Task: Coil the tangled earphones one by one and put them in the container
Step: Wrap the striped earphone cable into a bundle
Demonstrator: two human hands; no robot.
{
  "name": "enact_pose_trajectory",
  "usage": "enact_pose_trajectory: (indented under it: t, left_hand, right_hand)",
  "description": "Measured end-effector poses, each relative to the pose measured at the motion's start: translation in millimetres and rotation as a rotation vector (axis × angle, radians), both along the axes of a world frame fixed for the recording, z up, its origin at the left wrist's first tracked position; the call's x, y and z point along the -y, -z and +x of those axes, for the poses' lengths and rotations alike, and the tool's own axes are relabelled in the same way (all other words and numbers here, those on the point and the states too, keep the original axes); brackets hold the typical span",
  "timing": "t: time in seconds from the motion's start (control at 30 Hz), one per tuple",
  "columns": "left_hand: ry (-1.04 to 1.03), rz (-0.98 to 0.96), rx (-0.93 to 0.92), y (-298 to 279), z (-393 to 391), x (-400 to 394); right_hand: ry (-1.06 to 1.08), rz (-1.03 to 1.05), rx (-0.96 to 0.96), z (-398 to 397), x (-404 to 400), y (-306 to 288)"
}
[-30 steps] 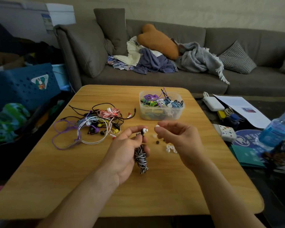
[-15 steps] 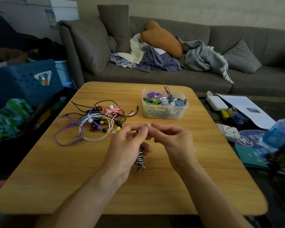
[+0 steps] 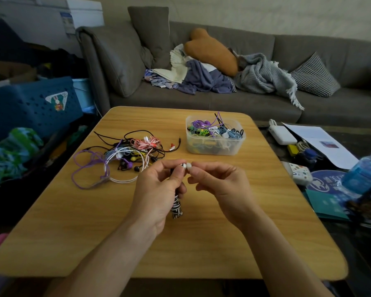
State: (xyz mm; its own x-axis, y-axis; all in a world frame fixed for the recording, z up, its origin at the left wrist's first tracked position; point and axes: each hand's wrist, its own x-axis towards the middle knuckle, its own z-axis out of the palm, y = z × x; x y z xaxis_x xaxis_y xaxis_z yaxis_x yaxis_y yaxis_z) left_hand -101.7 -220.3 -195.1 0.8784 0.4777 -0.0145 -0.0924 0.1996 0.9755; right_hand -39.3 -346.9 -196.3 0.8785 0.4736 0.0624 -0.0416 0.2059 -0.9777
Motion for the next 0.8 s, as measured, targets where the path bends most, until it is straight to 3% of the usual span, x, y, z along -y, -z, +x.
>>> enact_pose_trajectory:
  t: [0.23, 0.8]
  left_hand:
    - [0.025, 0.362, 0.071, -1.8, -5.9, -2.3]
    - [0.073, 0.385, 0.044, -2.4, -7.8, -2.5]
  right_hand:
    - [-0.028, -0.036, 0.097, 2.7, 12.0, -7.5]
    - [-0.106, -0.030, 0.032, 3.0, 20.2, -9.4]
